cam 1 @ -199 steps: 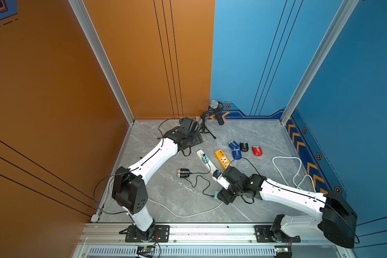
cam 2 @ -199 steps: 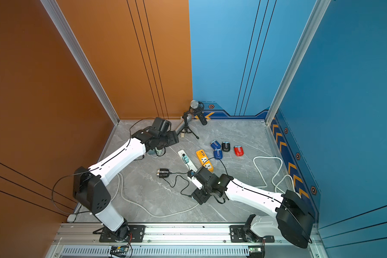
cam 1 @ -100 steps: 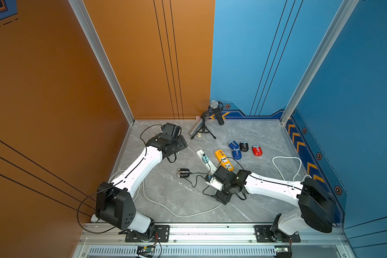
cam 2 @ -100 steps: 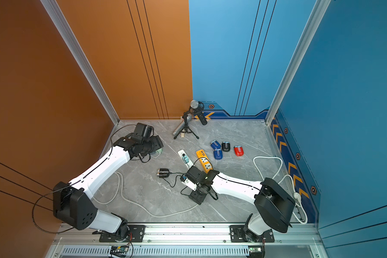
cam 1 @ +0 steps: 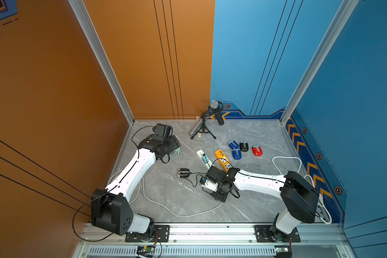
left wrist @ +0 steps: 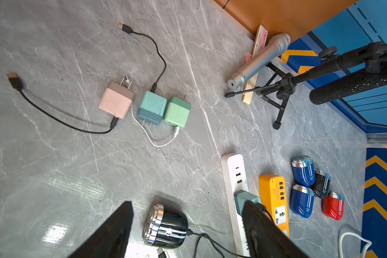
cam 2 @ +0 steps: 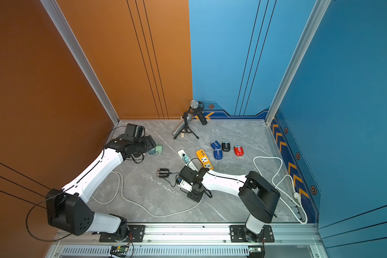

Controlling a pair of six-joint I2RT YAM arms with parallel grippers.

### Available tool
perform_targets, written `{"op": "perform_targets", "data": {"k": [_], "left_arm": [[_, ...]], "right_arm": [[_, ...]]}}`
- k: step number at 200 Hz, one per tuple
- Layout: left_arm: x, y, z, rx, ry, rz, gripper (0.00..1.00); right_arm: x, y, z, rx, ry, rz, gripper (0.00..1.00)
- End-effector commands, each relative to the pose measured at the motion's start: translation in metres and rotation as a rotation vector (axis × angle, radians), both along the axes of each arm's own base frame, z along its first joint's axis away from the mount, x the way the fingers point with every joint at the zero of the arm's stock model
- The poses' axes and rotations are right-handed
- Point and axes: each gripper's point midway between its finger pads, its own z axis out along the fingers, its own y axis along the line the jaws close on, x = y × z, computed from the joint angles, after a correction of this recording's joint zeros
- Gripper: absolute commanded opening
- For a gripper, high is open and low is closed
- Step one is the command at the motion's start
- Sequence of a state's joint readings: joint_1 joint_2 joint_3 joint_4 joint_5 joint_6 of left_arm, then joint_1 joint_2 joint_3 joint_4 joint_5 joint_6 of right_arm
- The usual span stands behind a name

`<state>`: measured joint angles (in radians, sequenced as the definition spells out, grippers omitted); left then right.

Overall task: Unplug the electric shaver
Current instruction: Pick up the plug from the center of the board, then place the plug at the center of the board.

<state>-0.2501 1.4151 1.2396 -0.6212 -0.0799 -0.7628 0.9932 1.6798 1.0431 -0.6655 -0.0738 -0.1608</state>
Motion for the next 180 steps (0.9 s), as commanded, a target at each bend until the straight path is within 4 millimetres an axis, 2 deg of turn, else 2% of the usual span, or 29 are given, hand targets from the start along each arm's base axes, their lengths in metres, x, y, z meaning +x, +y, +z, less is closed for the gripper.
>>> {"op": "perform_targets", "data": {"k": [1, 14, 39, 76, 101, 116, 130, 133, 136, 148, 154, 157, 161, 180], "left_arm": [[-0.010, 0.012, -0.001, -0.002, 0.020, 0.006, 0.80], [-0.013, 0.022, -0.001, 0.006, 0.027, 0.025, 0.80], [-0.022, 0.044, 0.002, 0.038, 0.037, 0.084, 0.80], [-0.040, 0.081, 0.010, 0.097, 0.052, 0.210, 0.80], [-0.049, 0.099, 0.021, 0.136, 0.038, 0.263, 0.81], [-0.053, 0.106, 0.030, 0.146, 0.017, 0.285, 0.81], [-0.055, 0.113, 0.038, 0.152, -0.005, 0.304, 0.82], [-0.055, 0.114, 0.039, 0.154, -0.009, 0.308, 0.82], [-0.056, 0.115, 0.041, 0.155, -0.013, 0.310, 0.82], [-0.056, 0.118, 0.046, 0.153, -0.026, 0.317, 0.82], [-0.056, 0.119, 0.048, 0.155, -0.030, 0.317, 0.83], [-0.056, 0.119, 0.048, 0.154, -0.031, 0.317, 0.82], [-0.056, 0.119, 0.049, 0.154, -0.032, 0.316, 0.83], [-0.056, 0.121, 0.051, 0.153, -0.039, 0.324, 0.83]], "right_arm": [[-0.007, 0.016, 0.015, 0.020, -0.017, 0.076, 0.36], [-0.006, 0.031, 0.032, 0.088, -0.040, 0.096, 0.35], [0.005, 0.063, 0.081, 0.264, -0.087, 0.089, 0.32], [0.040, 0.110, 0.155, 0.492, -0.154, 0.037, 0.31], [0.062, 0.145, 0.190, 0.600, -0.168, 0.037, 0.31], [0.081, 0.164, 0.197, 0.637, -0.162, 0.002, 0.32], [0.100, 0.182, 0.195, 0.663, -0.139, -0.032, 0.32], [0.103, 0.185, 0.190, 0.659, -0.125, -0.042, 0.32], [0.107, 0.191, 0.199, 0.685, -0.129, -0.044, 0.32], [0.119, 0.209, 0.187, 0.692, -0.091, -0.068, 0.32], [0.124, 0.216, 0.189, 0.705, -0.092, -0.079, 0.32], [0.128, 0.222, 0.174, 0.685, -0.077, -0.086, 0.32], [0.130, 0.228, 0.168, 0.685, -0.068, -0.090, 0.32], [0.144, 0.251, 0.155, 0.697, -0.065, -0.112, 0.32]]}}
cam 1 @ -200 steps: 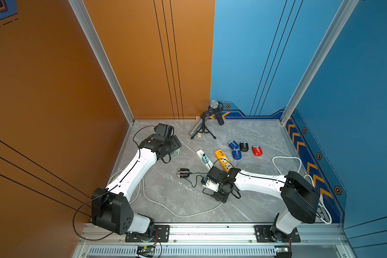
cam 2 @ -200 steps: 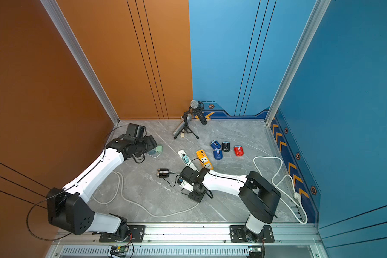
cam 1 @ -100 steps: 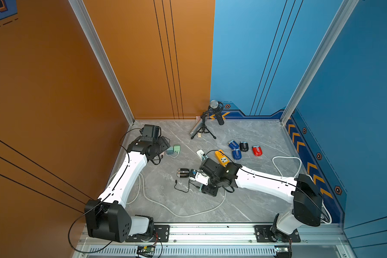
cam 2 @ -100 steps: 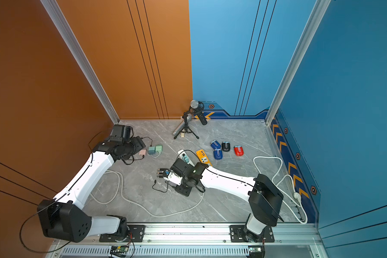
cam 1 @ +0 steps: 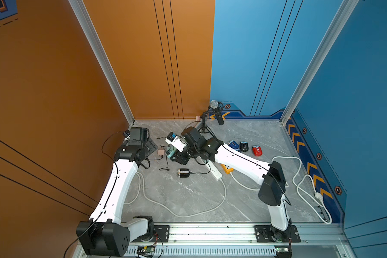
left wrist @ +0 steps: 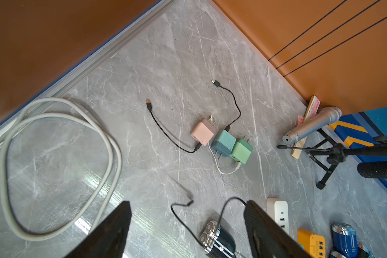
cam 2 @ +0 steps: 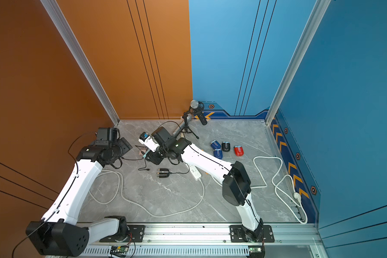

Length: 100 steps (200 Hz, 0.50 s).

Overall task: Unplug the electric shaver
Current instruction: Place the plug at the center of the board.

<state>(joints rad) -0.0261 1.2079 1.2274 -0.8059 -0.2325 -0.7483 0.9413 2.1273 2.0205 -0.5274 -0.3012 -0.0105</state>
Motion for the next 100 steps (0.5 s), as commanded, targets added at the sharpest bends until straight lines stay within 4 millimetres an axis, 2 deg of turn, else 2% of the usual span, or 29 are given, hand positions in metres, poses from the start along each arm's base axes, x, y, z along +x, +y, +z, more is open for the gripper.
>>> {"op": "perform_targets", "data": {"k": [1, 25, 44, 65, 100], "left_arm": [[-0.004, 0.007, 0.012, 0.030, -0.010, 0.014, 0.83], [-0.007, 0.011, 0.009, 0.026, -0.007, 0.030, 0.83], [-0.006, 0.010, 0.008, 0.018, -0.006, 0.027, 0.84], [-0.005, 0.007, 0.004, 0.007, 0.006, 0.013, 0.84], [-0.007, 0.005, -0.001, -0.001, 0.016, 0.003, 0.84]], "right_arm": [[0.007, 0.026, -0.023, 0.018, 0.081, -0.019, 0.32], [0.035, 0.042, -0.047, 0.020, 0.095, -0.092, 0.32], [0.047, 0.051, -0.070, 0.022, 0.131, -0.138, 0.33], [0.048, 0.056, -0.101, -0.027, 0.128, -0.166, 0.33], [0.047, 0.050, -0.147, -0.155, 0.085, -0.220, 0.38]]}}
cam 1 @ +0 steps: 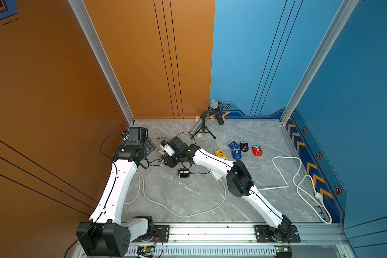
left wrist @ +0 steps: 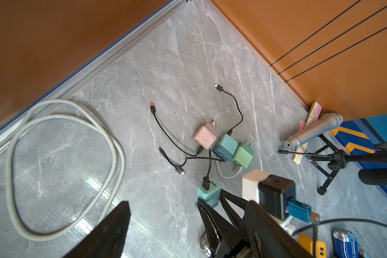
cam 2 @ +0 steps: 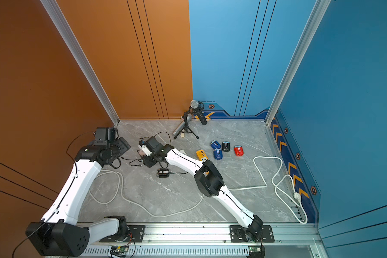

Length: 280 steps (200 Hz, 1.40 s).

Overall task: Unplug the electric shaver
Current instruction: Place the plug at the center of the board, then remove the plug from the socket.

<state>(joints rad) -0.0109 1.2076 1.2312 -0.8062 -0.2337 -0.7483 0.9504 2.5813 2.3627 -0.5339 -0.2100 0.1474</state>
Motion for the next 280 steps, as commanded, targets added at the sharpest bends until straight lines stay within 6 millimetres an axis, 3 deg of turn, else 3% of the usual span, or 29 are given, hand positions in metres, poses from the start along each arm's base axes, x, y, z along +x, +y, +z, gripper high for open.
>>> {"op": "perform_targets", "data": {"k": [1, 39, 75, 101, 160, 201, 222, 226, 231, 240, 265, 280], "left_arm": [[-0.007, 0.000, -0.002, -0.001, 0.019, -0.013, 0.84], [-0.008, -0.001, -0.009, -0.002, 0.039, -0.030, 0.84], [-0.001, -0.006, -0.008, -0.016, 0.043, -0.051, 0.84], [0.005, -0.011, -0.003, -0.022, 0.034, -0.066, 0.84], [0.017, -0.029, 0.010, -0.016, 0.007, -0.104, 0.84], [0.025, -0.042, 0.013, -0.011, 0.000, -0.108, 0.84], [0.032, -0.050, 0.010, -0.008, 0.015, -0.131, 0.84], [0.034, -0.051, 0.009, -0.008, 0.021, -0.132, 0.84], [0.035, -0.052, 0.006, -0.009, 0.031, -0.133, 0.84], [0.039, -0.055, 0.001, -0.015, 0.048, -0.137, 0.84], [0.054, -0.074, -0.017, -0.045, 0.099, -0.166, 0.83], [0.066, -0.095, -0.028, -0.054, 0.133, -0.211, 0.82]], "right_arm": [[-0.001, -0.001, -0.013, -0.070, -0.039, -0.052, 0.38], [-0.004, -0.002, -0.041, -0.163, -0.081, -0.062, 0.44], [-0.008, 0.002, -0.046, -0.172, -0.095, -0.051, 0.61], [-0.001, -0.001, -0.019, -0.139, -0.108, -0.065, 0.75], [0.005, -0.040, 0.059, -0.111, -0.210, -0.061, 0.79], [0.008, -0.077, 0.087, -0.067, -0.199, -0.105, 0.80], [0.013, -0.108, 0.108, -0.076, -0.237, -0.170, 0.80], [0.015, -0.114, 0.103, -0.090, -0.231, -0.182, 0.80], [0.015, -0.125, 0.125, -0.066, -0.254, -0.204, 0.80], [0.017, -0.143, 0.139, -0.060, -0.270, -0.242, 0.80], [0.015, -0.200, 0.139, -0.092, -0.246, -0.338, 0.80], [0.014, -0.232, 0.127, -0.113, -0.216, -0.407, 0.80]]}}
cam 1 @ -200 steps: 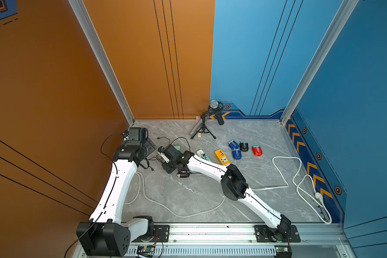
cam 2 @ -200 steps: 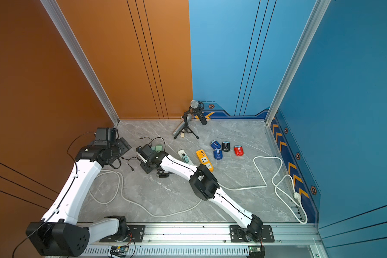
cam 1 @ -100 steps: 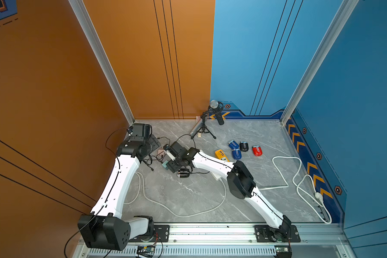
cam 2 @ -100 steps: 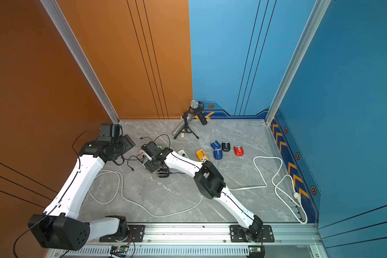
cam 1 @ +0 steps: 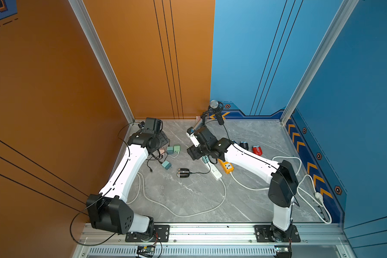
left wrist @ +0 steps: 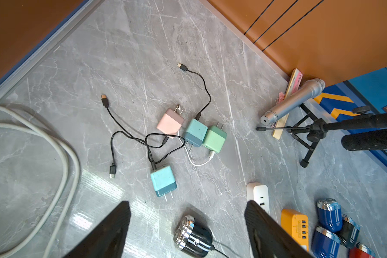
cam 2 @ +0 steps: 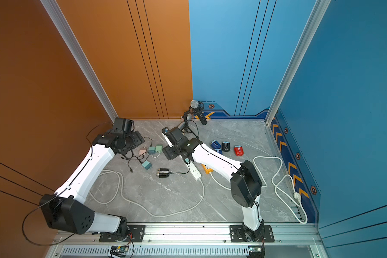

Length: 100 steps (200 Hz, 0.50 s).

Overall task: Unplug the electric shaver
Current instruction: Remove the plug from the socket.

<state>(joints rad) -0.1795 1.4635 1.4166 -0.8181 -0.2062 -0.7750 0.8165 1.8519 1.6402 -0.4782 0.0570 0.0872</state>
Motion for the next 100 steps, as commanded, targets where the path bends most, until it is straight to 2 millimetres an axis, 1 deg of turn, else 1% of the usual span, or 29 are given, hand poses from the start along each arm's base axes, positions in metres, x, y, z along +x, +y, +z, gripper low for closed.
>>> {"op": "perform_targets", "data": {"k": [1, 19, 28, 33, 36, 48, 68, 100], "left_arm": [[0.013, -0.027, -0.015, -0.022, 0.057, -0.049, 0.82], [0.029, -0.054, -0.031, -0.043, 0.105, -0.088, 0.82], [0.035, -0.067, -0.041, -0.064, 0.138, -0.096, 0.82], [0.038, -0.073, -0.047, -0.074, 0.154, -0.096, 0.81], [0.039, -0.076, -0.052, -0.079, 0.168, -0.092, 0.81], [0.043, -0.085, -0.069, -0.100, 0.217, -0.063, 0.80], [0.047, -0.103, -0.093, -0.148, 0.285, -0.030, 0.79], [0.062, -0.138, -0.121, -0.201, 0.369, -0.032, 0.77]], "right_arm": [[0.005, -0.048, 0.002, 0.000, 0.002, -0.135, 0.80], [0.002, -0.074, -0.012, -0.004, 0.027, -0.175, 0.80], [0.000, -0.082, -0.019, -0.002, 0.033, -0.181, 0.80], [-0.003, -0.082, -0.023, 0.006, 0.043, -0.171, 0.80], [0.003, -0.092, -0.025, 0.014, 0.048, -0.196, 0.80], [0.006, -0.102, -0.035, 0.040, 0.083, -0.209, 0.80], [0.007, -0.104, -0.050, 0.072, 0.124, -0.186, 0.79], [0.008, -0.087, -0.069, 0.119, 0.151, -0.104, 0.78]]}}
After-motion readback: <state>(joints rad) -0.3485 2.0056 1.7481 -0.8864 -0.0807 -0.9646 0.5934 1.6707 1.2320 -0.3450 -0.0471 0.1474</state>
